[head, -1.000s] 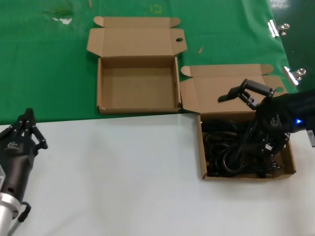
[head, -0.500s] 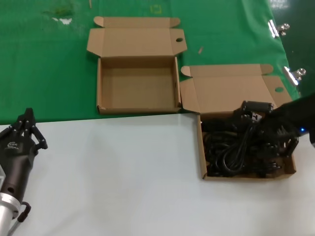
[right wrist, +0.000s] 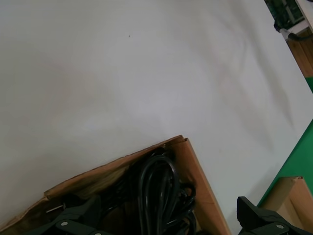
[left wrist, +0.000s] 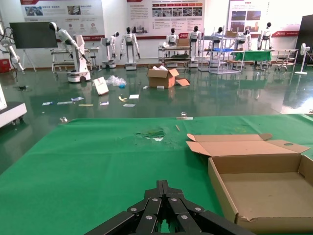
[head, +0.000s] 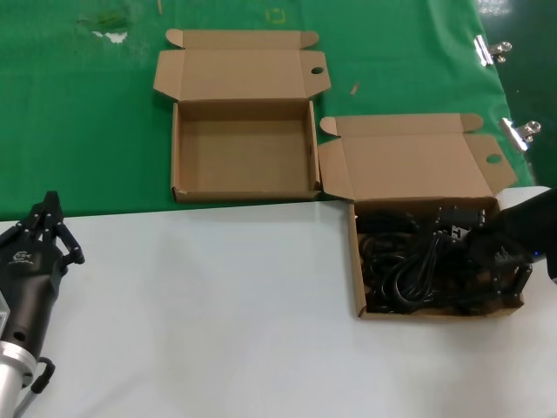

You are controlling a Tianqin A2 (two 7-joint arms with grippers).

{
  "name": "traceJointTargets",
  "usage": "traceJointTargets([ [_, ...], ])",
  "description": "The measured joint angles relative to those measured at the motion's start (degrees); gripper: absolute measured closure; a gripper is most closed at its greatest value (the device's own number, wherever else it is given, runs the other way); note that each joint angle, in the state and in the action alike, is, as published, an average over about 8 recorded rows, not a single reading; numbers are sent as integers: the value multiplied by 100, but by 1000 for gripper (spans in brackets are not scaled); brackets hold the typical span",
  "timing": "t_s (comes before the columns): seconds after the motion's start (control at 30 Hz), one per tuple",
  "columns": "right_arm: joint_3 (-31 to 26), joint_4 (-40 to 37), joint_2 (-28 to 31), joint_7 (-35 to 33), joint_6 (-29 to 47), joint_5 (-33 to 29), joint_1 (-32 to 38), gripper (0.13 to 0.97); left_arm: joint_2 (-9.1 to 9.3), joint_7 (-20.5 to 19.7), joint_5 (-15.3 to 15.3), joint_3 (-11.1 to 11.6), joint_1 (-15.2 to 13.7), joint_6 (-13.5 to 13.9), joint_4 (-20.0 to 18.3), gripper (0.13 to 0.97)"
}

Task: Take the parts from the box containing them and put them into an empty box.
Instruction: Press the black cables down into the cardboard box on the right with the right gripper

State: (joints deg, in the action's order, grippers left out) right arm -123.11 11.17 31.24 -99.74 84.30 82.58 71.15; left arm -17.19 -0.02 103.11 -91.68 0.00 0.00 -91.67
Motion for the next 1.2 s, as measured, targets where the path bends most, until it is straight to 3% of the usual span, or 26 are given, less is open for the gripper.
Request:
traceJointTargets([
  [0.57, 259, -786, -133, -500, -302, -125, 121, 163, 0, 0, 0, 0, 0, 0, 0, 957],
  [0.87, 366, -828, -121, -521, -365, -159, 80, 264, 0, 0, 0, 0, 0, 0, 0, 957],
  [1.2, 437, -847, -130, -532, -426, -206, 62, 457, 0, 0, 0, 0, 0, 0, 0, 957],
])
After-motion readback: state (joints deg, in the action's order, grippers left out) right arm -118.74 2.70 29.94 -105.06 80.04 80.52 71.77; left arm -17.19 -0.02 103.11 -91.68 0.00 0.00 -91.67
